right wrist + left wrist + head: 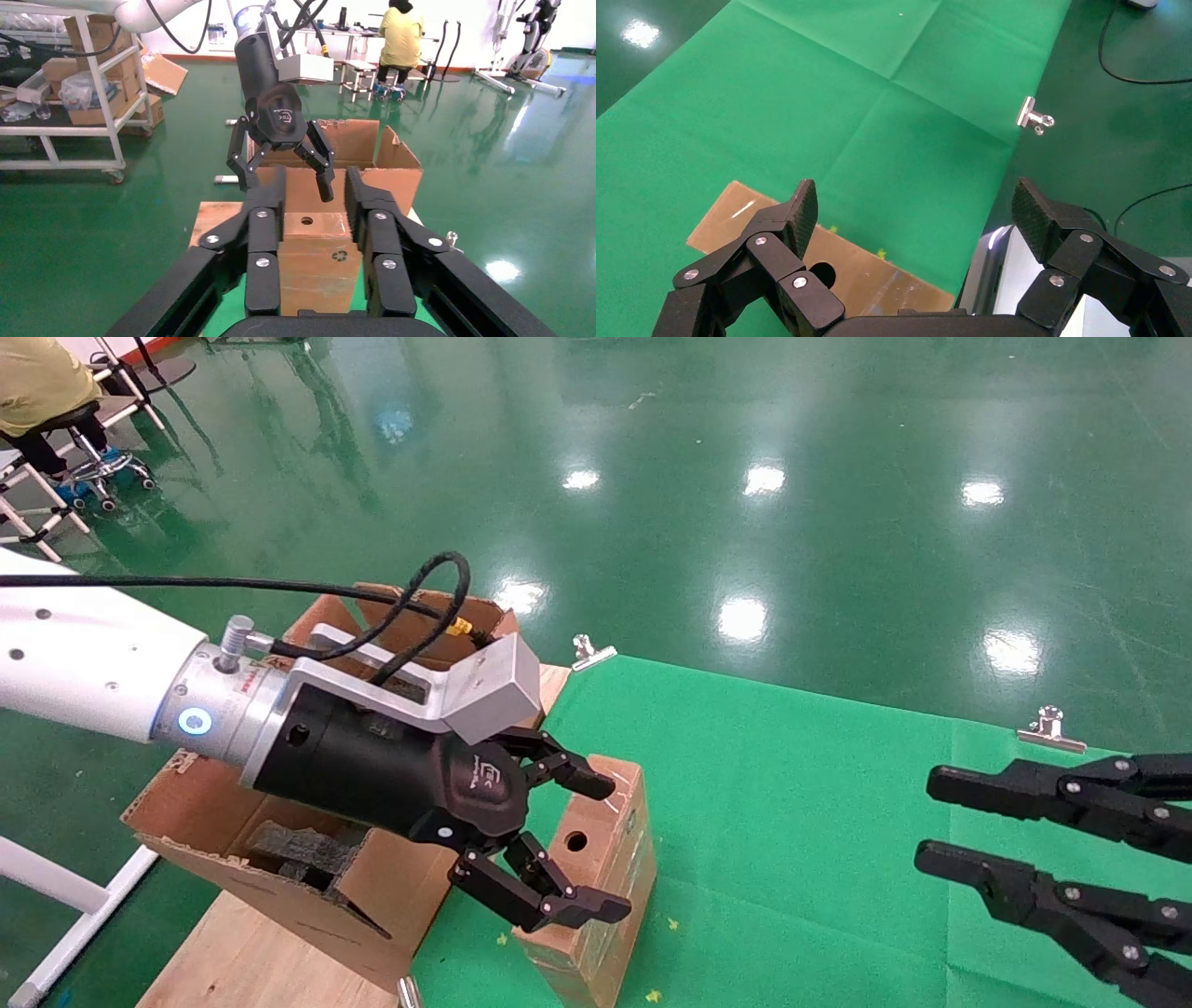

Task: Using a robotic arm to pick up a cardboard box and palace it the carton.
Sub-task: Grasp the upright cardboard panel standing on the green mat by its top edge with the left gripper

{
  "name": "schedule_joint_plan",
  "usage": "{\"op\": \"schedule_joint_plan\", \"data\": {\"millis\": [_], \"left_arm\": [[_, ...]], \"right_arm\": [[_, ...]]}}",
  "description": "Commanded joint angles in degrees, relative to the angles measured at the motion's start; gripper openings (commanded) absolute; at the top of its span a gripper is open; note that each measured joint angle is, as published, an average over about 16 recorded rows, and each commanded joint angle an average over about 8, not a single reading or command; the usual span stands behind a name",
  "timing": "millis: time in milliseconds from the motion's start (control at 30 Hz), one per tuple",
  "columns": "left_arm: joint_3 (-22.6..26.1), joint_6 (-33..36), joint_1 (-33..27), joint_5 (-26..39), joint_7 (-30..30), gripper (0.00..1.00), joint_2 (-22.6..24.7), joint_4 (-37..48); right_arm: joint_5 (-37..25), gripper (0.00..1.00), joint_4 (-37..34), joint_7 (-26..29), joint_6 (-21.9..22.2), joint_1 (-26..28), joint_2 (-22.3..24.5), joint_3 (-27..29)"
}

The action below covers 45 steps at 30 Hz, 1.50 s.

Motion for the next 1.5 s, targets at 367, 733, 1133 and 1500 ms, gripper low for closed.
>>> {"op": "schedule_joint_plan", "data": {"millis": [367,733,1133,1500], "left_arm": [[13.49,0.55,-12.71,7.5,-17.12,1.0,5.77,2.07],[30.3,0.24,-22.38,9.01,-28.66,1.0,9.98,3.63],[36.28,-2.24,-23.02,9.19,-33.92,1.0,12.48,4.94],[37.49,-4.42,-22.37,11.52,-37.78,1.0,15.0,6.19]], "right_arm": [[0.02,0.0,-0.04,-0.03,0.0,0.03,0.01,-0.05],[0.05,0.0,-0.04,-0.05,0.01,0.04,0.02,-0.09],[0.08,0.0,-0.04,-0.08,0.03,0.05,0.04,-0.14],[0.11,0.0,-0.04,-0.1,0.05,0.06,0.06,-0.19]]}}
